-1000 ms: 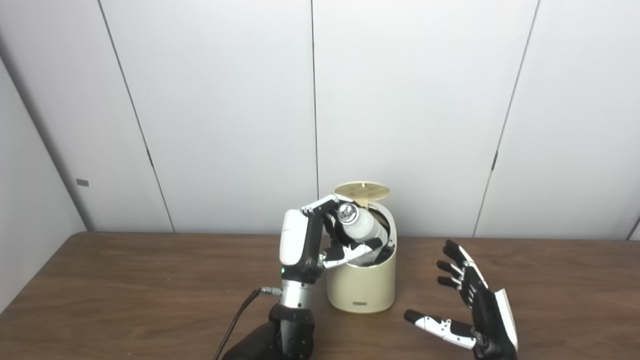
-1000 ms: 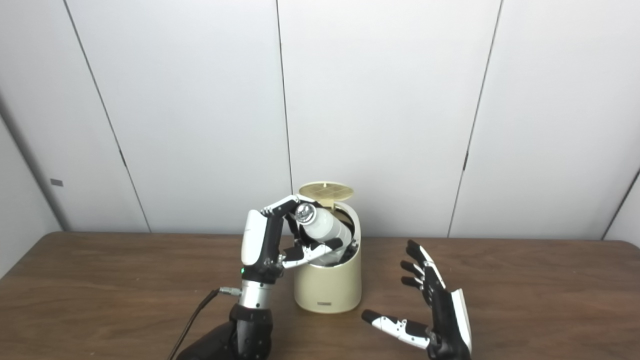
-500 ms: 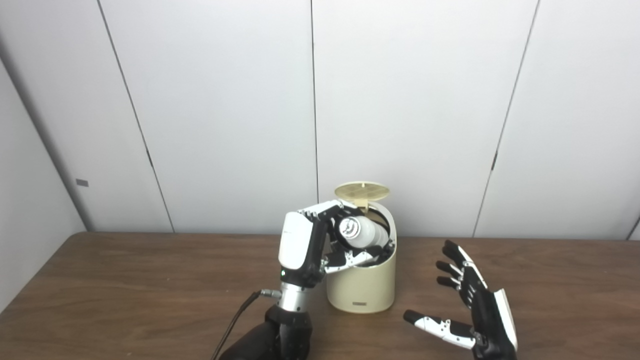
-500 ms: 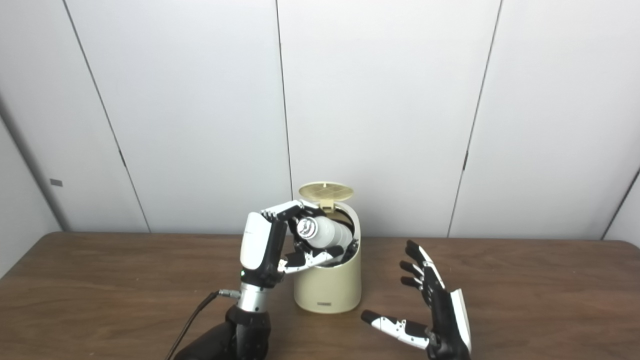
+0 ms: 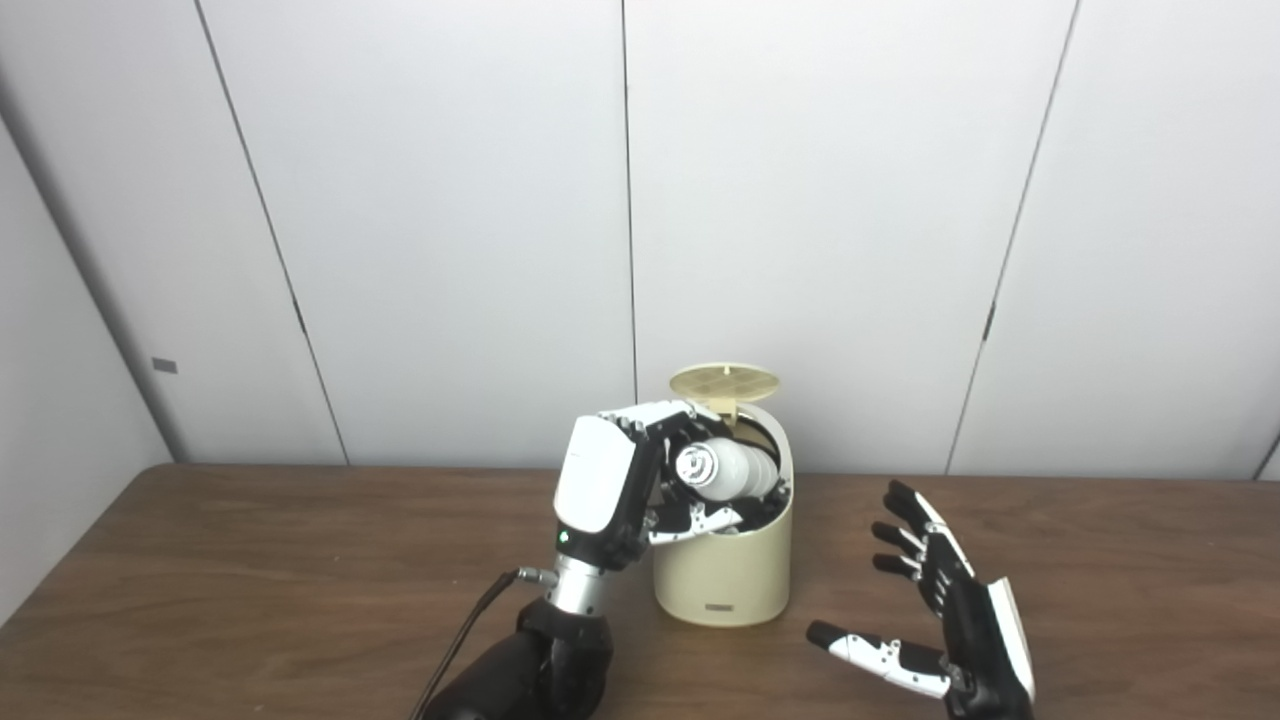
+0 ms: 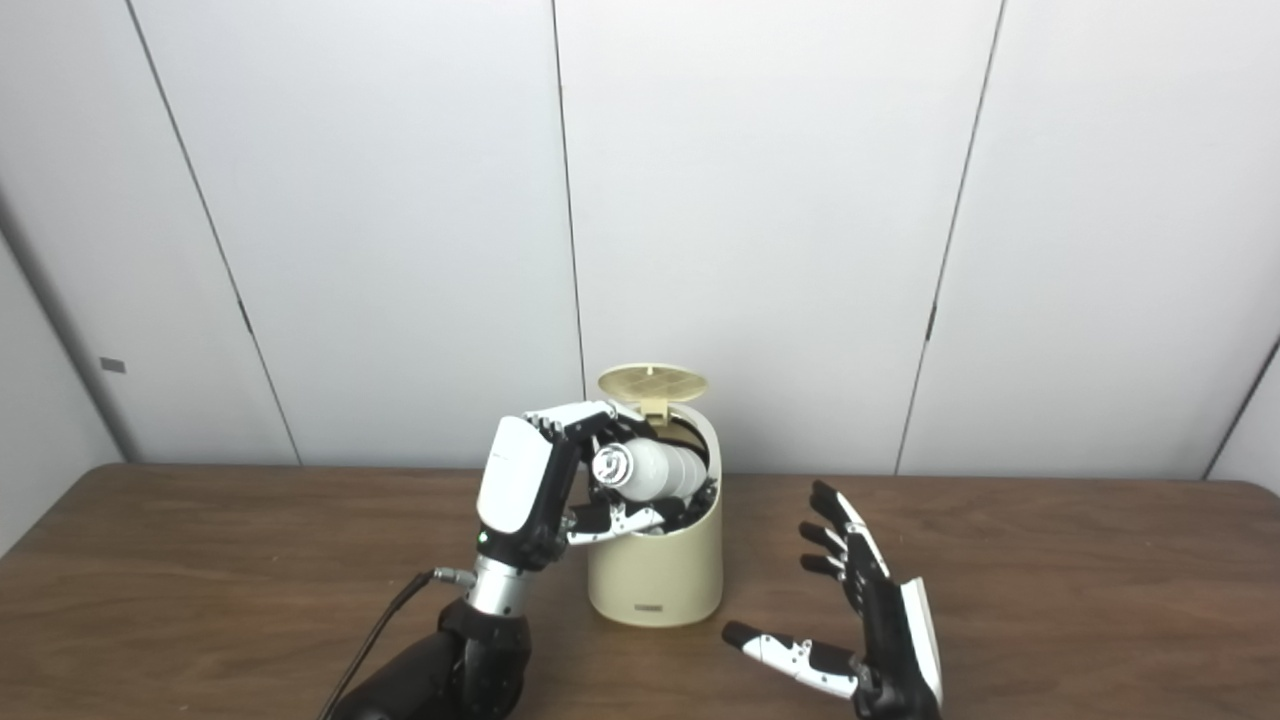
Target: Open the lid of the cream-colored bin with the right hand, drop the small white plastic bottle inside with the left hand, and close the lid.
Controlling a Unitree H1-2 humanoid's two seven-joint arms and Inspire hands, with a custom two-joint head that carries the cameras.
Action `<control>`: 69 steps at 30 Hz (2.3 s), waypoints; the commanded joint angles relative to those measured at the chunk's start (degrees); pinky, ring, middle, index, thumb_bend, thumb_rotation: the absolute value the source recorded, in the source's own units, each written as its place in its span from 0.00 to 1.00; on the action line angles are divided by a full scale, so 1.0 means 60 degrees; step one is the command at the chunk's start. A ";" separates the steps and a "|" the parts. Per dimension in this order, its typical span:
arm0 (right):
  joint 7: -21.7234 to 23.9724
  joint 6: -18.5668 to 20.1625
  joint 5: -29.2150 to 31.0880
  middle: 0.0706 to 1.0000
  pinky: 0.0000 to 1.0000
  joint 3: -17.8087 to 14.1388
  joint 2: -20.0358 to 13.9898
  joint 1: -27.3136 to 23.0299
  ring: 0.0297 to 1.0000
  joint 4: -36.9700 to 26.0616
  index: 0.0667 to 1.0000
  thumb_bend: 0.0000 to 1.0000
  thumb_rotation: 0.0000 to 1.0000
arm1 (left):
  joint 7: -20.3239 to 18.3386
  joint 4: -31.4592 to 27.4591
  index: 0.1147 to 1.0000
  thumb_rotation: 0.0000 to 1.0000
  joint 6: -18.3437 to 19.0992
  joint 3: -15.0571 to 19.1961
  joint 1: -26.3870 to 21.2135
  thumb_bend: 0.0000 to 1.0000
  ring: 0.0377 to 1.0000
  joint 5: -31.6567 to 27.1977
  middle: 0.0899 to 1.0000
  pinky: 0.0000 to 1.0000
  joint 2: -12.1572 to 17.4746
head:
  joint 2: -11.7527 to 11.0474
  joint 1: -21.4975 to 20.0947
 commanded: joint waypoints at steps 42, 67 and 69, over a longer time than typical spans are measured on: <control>-0.0083 -0.0395 -0.0219 0.87 0.70 0.0088 0.0000 -0.0380 0.79 -0.0133 0.86 0.74 0.11 | -0.2867 -0.1987 0.44 0.00 0.0574 0.2772 0.0812 0.50 0.35 0.1277 0.39 0.33 0.0363 | -0.0024 0.0202; -0.0008 -0.0350 -0.0119 0.88 0.70 0.0134 0.0043 -0.0377 0.81 -0.0202 0.87 0.74 0.11 | -0.3575 -0.2547 0.59 0.03 0.2579 0.2628 0.0952 0.92 0.54 0.2188 0.60 0.46 0.0398 | 0.0044 0.0177; -0.0018 -0.0366 -0.0125 0.88 0.70 0.0135 0.0043 -0.0376 0.80 -0.0189 0.87 0.74 0.11 | -0.3547 -0.2521 0.59 0.03 0.2535 0.2622 0.0950 0.92 0.54 0.2172 0.60 0.46 0.0404 | 0.0050 0.0180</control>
